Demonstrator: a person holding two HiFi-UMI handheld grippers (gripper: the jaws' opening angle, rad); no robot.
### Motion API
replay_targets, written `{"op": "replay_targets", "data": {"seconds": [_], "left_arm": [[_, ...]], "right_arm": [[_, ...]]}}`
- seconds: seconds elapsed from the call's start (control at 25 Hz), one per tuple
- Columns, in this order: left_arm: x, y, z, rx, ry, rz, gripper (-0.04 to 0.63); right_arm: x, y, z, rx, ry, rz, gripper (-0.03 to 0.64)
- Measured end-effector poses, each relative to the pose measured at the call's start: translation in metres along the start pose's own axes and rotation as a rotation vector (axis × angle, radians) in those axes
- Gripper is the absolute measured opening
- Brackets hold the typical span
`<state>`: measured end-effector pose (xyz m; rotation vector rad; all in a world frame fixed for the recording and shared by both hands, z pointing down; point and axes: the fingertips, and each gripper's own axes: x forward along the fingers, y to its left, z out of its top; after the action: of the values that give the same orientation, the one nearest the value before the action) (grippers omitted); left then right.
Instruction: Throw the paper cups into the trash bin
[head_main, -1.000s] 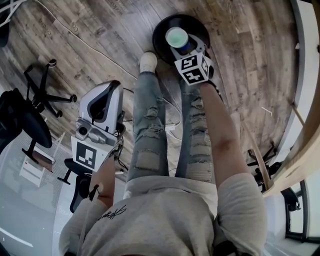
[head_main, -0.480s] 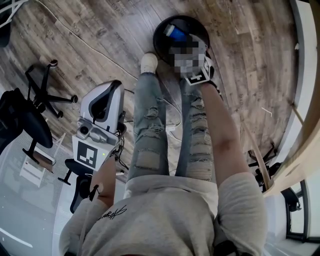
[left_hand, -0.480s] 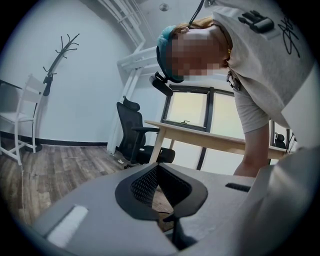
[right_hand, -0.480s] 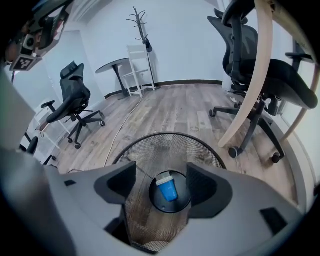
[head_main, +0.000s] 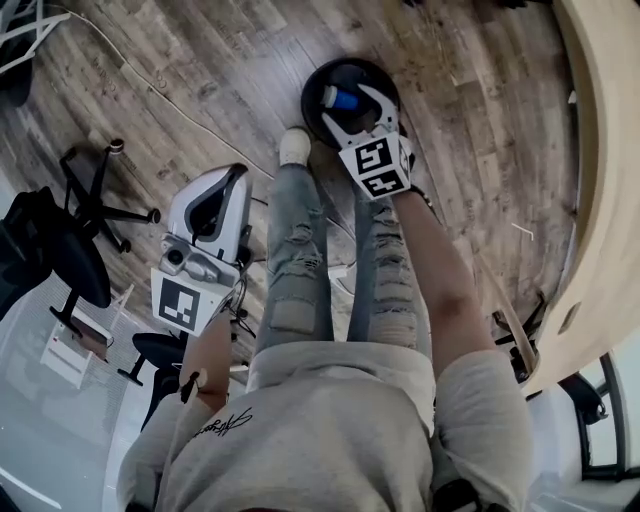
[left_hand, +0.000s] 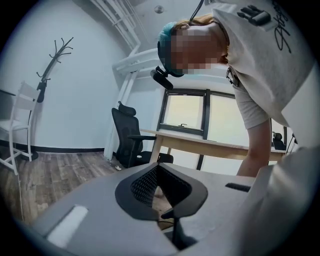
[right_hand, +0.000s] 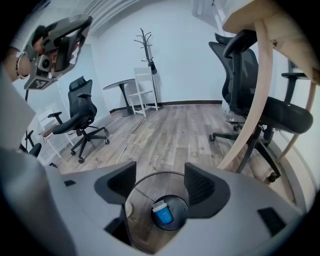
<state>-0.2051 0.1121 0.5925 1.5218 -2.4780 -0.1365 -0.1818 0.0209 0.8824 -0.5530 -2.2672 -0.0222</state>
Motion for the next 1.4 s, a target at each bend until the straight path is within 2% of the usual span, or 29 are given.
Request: {"op": "replay_targets", "data": {"seconds": [0.32,0.76,1.16,1.4], "left_arm": [[0.002,-0.012,0.036,0.019,-0.016,-0.01,0.003],[-0.002,-0.032,0.095,0.07,-0.038,-0.021,0.003],[0.005,-0.046,0.137,0.118,-0.058,-0.054,0.003],[0.001,-0.057,0.177,0.136,-0.089,-0.061,0.003]], "right_arm": [[-0.067,0.009,0.071,0.009,-0.145,-0.013,0.298],[-0.185,0.023,0.197,0.016,-0.401,-0.027,0.297],[-0.261,0.027,0.267,0.009,-0.534,-0.027,0.292],[-0.307,0.034,0.303,-0.009,-0.605,-0.052,0.234]]}}
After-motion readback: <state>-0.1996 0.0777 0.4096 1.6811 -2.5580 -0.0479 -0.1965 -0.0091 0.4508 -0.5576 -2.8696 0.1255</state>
